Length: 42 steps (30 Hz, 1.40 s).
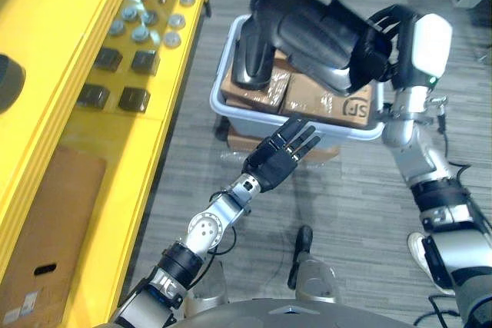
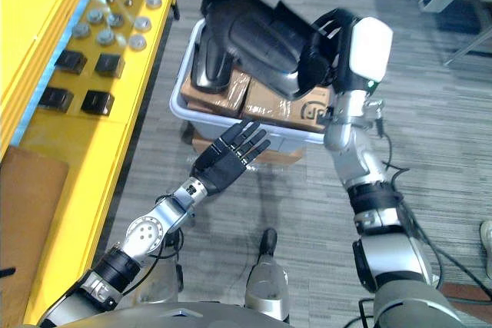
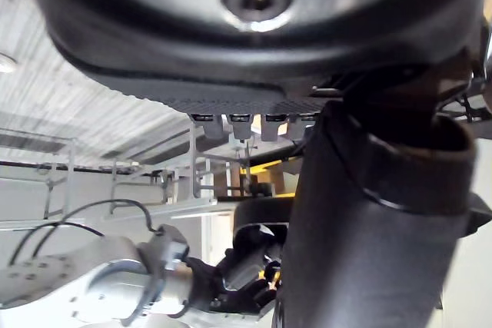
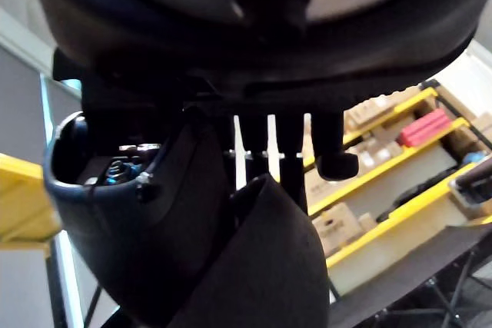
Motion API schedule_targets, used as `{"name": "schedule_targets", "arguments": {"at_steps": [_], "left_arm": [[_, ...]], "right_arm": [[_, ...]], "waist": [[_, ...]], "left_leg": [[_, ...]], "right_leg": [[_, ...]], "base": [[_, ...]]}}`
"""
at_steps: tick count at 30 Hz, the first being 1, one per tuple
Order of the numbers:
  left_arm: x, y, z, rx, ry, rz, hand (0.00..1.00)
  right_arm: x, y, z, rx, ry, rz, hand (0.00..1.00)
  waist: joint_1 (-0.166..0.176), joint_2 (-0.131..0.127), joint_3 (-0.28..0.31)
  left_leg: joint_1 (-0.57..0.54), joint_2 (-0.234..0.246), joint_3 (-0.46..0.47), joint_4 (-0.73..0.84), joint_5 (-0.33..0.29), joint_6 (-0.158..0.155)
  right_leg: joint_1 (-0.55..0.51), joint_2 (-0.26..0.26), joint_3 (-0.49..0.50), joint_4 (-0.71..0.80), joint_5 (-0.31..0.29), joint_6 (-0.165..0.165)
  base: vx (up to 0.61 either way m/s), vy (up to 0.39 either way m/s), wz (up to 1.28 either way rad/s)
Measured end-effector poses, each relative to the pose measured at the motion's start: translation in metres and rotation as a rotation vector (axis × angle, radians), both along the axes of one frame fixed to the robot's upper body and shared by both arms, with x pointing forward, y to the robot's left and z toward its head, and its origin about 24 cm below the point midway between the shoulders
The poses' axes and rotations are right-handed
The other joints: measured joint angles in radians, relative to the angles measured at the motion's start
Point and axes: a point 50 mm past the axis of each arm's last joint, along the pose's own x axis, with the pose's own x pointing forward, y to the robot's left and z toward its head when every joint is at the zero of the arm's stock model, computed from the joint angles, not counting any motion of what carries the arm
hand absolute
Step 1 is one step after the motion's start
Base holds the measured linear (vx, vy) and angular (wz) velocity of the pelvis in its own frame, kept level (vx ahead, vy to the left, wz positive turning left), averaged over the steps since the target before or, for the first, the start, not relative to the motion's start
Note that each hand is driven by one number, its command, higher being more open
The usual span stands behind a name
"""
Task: Walk over and take three plastic housings, then place them on the shelf
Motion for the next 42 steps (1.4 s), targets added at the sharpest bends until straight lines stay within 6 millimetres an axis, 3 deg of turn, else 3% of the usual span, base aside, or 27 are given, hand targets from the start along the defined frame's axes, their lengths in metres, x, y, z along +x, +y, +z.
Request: {"name": "schedule_targets", "arguments": {"at_steps": [5, 11, 18, 22, 23, 28, 34, 42], "left_arm": [[0.004, -0.012, -0.004, 0.046, 0.056, 0.04, 1.0], [0.008, -0.014, -0.002, 0.058, 0.099, 0.12, 1.0], [0.024, -0.009, 0.016, 0.054, 0.063, 0.242, 1.0], [0.026, -0.007, 0.018, 0.038, 0.071, 0.297, 1.0], [0.026, -0.006, 0.018, 0.04, 0.077, 0.306, 0.0], [0.028, -0.002, 0.012, 0.055, 0.123, 0.345, 0.0], [0.029, -0.001, 0.009, 0.06, 0.137, 0.353, 0.0], [0.029, 0.003, -0.001, 0.066, 0.165, 0.424, 0.0]], "right_arm": [[-0.012, 0.018, -0.034, 0.029, 0.07, 0.045, 0.0], [-0.017, 0.049, -0.055, 0.065, 0.119, 0.151, 0.0], [-0.025, 0.077, -0.057, 0.122, 0.08, 0.26, 0.0], [-0.031, 0.081, -0.06, 0.167, 0.062, 0.26, 0.0], [-0.032, 0.082, -0.061, 0.178, 0.063, 0.26, 0.0], [-0.039, 0.086, -0.071, 0.231, 0.072, 0.254, 0.0], [-0.042, 0.093, -0.074, 0.245, 0.068, 0.281, 0.0], [-0.055, 0.116, -0.076, 0.3, 0.031, 0.365, 0.0]], "waist": [[-0.001, -0.017, -0.065], [0.006, -0.054, -0.106], [0.021, -0.063, -0.121], [0.031, -0.075, -0.133], [0.03, -0.078, -0.137], [0.029, -0.094, -0.164], [0.029, -0.095, -0.166], [0.027, -0.111, -0.184]], "left_leg": [[0.016, 0.016, 0.016, -0.003, -0.013, -0.005], [0.022, 0.015, 0.018, 0.001, -0.01, -0.003], [0.034, 0.011, 0.018, 0.001, -0.01, -0.002], [0.034, 0.01, 0.018, 0.001, -0.01, -0.002], [0.034, 0.01, 0.018, 0.001, -0.01, -0.002], [0.034, 0.009, 0.018, 0.001, -0.011, -0.002], [0.04, 0.009, 0.018, 0.001, -0.011, -0.002], [0.04, 0.01, 0.018, 0.001, -0.011, -0.002]], "right_leg": [[0.014, 0.015, 0.003, -0.018, -0.001, 0.002], [0.02, 0.014, 0.003, -0.017, 0.007, -0.005], [0.034, 0.01, 0.001, -0.019, 0.007, -0.004], [0.036, 0.01, -0.001, -0.02, 0.007, -0.004], [0.036, 0.009, -0.001, -0.02, 0.007, -0.004], [0.036, 0.008, -0.001, -0.02, 0.007, -0.004], [0.041, 0.008, -0.001, -0.021, 0.007, -0.004], [0.042, 0.008, -0.002, -0.021, 0.007, -0.004]], "base": [[-0.03, -0.025, -0.1], [0.0, 0.0, 0.0], [0.0, -0.001, 0.0], [0.0, 0.0, 0.0], [0.0, 0.0, 0.0], [0.0, 0.0, 0.0], [0.0, 0.0, 0.0], [0.0, 0.0, 0.0]]}}
